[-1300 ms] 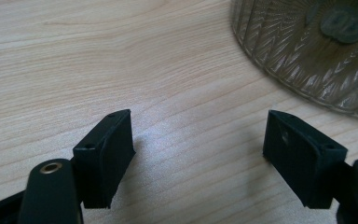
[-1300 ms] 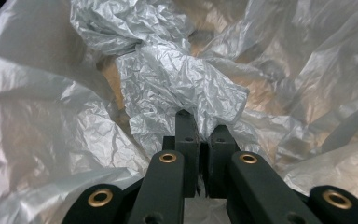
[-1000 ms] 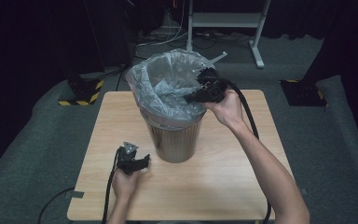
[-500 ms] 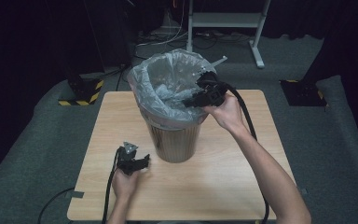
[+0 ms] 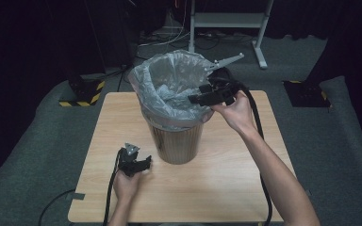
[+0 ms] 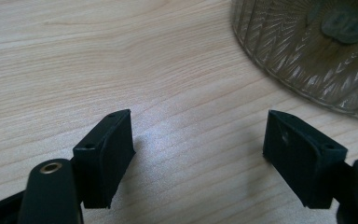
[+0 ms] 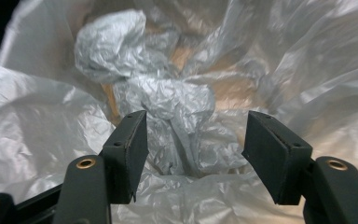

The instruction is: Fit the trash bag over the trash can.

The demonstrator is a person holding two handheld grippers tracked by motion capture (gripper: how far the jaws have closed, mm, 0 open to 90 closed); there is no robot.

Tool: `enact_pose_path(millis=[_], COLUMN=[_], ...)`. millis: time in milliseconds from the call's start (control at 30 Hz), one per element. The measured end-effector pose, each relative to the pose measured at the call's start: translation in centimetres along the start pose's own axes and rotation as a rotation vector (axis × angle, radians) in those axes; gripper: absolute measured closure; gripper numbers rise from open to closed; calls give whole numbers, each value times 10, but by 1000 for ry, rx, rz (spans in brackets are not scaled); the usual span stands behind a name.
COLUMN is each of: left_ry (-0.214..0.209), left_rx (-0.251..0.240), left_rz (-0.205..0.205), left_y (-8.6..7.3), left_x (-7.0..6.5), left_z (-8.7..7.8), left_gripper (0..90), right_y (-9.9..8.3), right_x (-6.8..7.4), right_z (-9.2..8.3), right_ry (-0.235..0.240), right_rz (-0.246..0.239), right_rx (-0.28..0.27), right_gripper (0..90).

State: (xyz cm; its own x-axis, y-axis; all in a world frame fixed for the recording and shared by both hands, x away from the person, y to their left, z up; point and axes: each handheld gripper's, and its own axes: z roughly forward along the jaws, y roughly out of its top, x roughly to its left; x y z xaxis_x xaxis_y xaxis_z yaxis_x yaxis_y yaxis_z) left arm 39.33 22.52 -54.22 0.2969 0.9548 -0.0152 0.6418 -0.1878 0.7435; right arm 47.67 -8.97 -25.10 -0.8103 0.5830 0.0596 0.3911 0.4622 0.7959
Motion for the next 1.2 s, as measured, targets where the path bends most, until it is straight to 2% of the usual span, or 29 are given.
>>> enact_pose_path(millis=[367, 400, 533, 567, 633, 667, 733, 833, 1133, 1200], left_ry=[0, 0, 0, 0, 0, 0, 0, 0, 1, 1], left_rx=[1, 0, 1, 1, 0, 1, 1, 1, 1, 1], left_rz=[0, 0, 0, 0, 1, 1, 1, 1, 2, 3], left_y=[0, 0, 0, 0, 0, 0, 0, 0, 0, 0], left_x=[0, 0, 0, 0, 0, 0, 0, 0, 0, 0], left_z=[0, 0, 0, 0, 0, 0, 0, 0, 0, 0], left_gripper=[243, 243, 242, 243, 243, 243, 243, 242, 242, 242], right_y=[-8, -12, -18, -25, -27, -35, -38, -53, -81, -93], right_x=[-11, -15, -20, -25, -26, -32, -34, -43, -53, -57], right_z=[-28, -35, -43, -49, -50, -54, -55, -57, -54, -50], right_ry=[-60, -74, -108, -127, -133, -149, -154, -175, -207, -216], right_rz=[22, 30, 36, 50, 53, 73, 79, 110, 151, 173], right_rx=[-102, -122, -138, -150, -155, -167, -171, -183, -176, -165], right_gripper=[391, 392, 394, 396, 397, 399, 401, 407, 408, 407])
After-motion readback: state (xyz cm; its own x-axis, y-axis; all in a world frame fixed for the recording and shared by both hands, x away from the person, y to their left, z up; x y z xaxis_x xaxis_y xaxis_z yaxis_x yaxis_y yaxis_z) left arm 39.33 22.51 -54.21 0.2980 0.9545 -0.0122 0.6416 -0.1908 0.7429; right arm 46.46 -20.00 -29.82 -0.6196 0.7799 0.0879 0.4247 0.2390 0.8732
